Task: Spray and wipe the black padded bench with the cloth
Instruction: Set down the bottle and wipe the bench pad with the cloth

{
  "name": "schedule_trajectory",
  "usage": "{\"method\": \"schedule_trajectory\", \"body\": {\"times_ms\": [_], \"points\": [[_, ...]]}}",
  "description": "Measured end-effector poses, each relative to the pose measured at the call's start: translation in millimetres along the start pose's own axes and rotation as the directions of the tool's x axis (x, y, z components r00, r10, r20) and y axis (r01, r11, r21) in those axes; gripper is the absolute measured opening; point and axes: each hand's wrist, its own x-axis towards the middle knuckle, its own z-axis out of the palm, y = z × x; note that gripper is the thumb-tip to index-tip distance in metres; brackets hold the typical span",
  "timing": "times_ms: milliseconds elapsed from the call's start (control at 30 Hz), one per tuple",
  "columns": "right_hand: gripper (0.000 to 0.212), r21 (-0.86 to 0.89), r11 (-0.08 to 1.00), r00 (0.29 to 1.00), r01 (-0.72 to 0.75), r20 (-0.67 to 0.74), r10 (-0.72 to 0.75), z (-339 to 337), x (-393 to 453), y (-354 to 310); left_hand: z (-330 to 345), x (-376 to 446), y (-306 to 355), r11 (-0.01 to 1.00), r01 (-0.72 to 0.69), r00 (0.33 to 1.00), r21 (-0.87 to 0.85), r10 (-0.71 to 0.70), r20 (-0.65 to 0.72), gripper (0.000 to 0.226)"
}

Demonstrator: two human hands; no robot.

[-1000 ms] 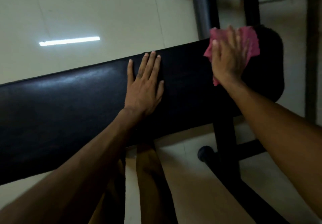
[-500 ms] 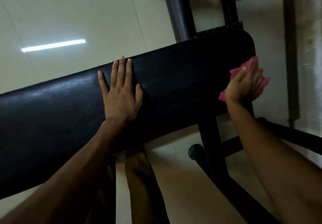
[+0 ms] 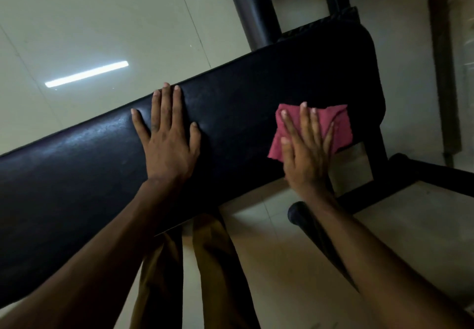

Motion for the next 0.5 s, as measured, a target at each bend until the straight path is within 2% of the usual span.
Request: {"method": "schedule_trajectory", "body": {"times_ms": [33, 67, 100, 133, 167, 200, 233, 267, 300, 367, 400, 433, 500], "points": [[0.051, -0.020, 1.000, 1.000, -0.012, -0.002, 0.012, -5.7, 8.4, 14.4, -0.5, 0.2, -0.1, 1.000, -0.006, 1.000, -0.008, 0.006, 0.002, 0.069], [0.052, -0.022, 0.994, 0.994, -0.106, -0.033, 0.106, -8.3, 19.9, 29.0, -0.3, 0.4, -0.3, 1.000, -0.010, 1.000, -0.014, 0.010, -0.001, 0.069], [0.052, 0.019, 0.961, 0.956, -0.278, -0.088, 0.278, -9.8, 33.5, 40.6, 0.1, 0.6, -0.8, 1.000, -0.010, 1.000, -0.013, 0.010, -0.007, 0.069], [0.053, 0.103, 0.874, 0.862, -0.476, -0.143, 0.486, -12.5, 49.0, 46.7, 0.5, 0.4, -1.3, 1.000, -0.008, 1.000, -0.009, 0.008, -0.014, 0.069], [0.056, 0.197, 0.751, 0.730, -0.630, -0.181, 0.659, -13.9, 64.0, 47.6, 1.0, 0.2, -1.5, 1.000, -0.007, 1.000, -0.006, 0.007, -0.017, 0.070], [0.058, 0.263, 0.644, 0.614, -0.719, -0.195, 0.765, -14.4, 75.5, 42.2, 1.8, 0.2, -1.6, 1.000, -0.006, 1.000, -0.006, 0.006, -0.017, 0.070], [0.058, 0.290, 0.598, 0.564, -0.747, -0.198, 0.802, -12.3, 81.7, 31.2, 1.8, 0.0, -1.2, 1.000, -0.004, 1.000, -0.008, 0.004, -0.016, 0.071], [0.056, 0.287, 0.625, 0.590, -0.726, -0.207, 0.781, -9.8, 81.5, 16.1, 1.7, -0.1, -1.0, 1.000, -0.004, 1.000, -0.009, 0.004, -0.015, 0.071], [0.054, 0.259, 0.701, 0.666, -0.664, -0.220, 0.713, -6.7, 75.2, -0.8, 1.8, 0.0, -0.8, 1.000, -0.007, 1.000, -0.009, 0.007, -0.014, 0.071], [0.051, 0.099, 0.902, 0.885, -0.420, -0.177, 0.432, 0.1, 45.7, -33.3, 1.7, -0.5, -0.1, 1.000, -0.013, 1.000, -0.009, 0.013, -0.013, 0.071], [0.051, 0.013, 0.969, 0.964, -0.245, -0.103, 0.245, 4.5, 28.6, -41.5, 1.8, -0.8, 0.0, 1.000, -0.013, 1.000, -0.007, 0.013, -0.016, 0.071], [0.051, -0.047, 0.996, 0.997, -0.070, -0.024, 0.068, 5.9, 17.0, -40.2, 2.0, -1.0, 0.3, 1.000, -0.012, 1.000, -0.004, 0.012, -0.018, 0.071], [0.052, -0.066, 0.981, 0.981, 0.181, 0.083, -0.175, -3.0, 19.7, -13.8, 1.6, -1.1, 0.8, 1.000, -0.010, 1.000, 0.000, 0.010, -0.020, 0.071]]}}
